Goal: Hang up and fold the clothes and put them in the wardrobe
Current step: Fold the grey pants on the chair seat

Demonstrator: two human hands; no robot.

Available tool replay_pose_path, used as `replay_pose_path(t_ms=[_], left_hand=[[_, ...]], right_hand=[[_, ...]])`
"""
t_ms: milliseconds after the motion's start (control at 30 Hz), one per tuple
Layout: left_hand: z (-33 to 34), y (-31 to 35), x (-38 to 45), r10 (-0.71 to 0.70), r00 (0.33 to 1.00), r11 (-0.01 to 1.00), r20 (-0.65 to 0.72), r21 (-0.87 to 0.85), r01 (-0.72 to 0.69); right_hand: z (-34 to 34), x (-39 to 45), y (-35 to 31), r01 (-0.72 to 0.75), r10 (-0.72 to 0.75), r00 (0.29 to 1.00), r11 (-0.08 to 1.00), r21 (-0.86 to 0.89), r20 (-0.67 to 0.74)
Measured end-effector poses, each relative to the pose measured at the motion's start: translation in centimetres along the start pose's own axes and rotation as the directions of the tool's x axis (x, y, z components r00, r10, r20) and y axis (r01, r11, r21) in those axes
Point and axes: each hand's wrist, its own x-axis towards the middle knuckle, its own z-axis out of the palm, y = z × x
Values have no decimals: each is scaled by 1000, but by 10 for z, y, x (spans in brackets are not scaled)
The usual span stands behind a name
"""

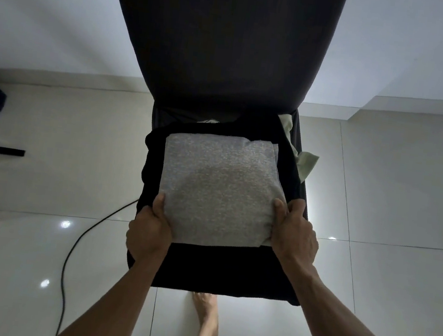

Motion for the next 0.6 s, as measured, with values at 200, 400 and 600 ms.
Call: replay_pose_path(t_ms=[200,400,600], left_hand=[[-12,5,6,-172,960,945,221,-239,224],[-39,17,33,-212,706,833,675,-252,492],[-51,36,61,-135,648,797,749,-307,520]], right_hand=[[-6,-7,-10,-72,66,988,997,37,139],[-22,15,-21,-462,250,854,769,442,457],[-42,37,-33,-524,87,693,742,417,716]])
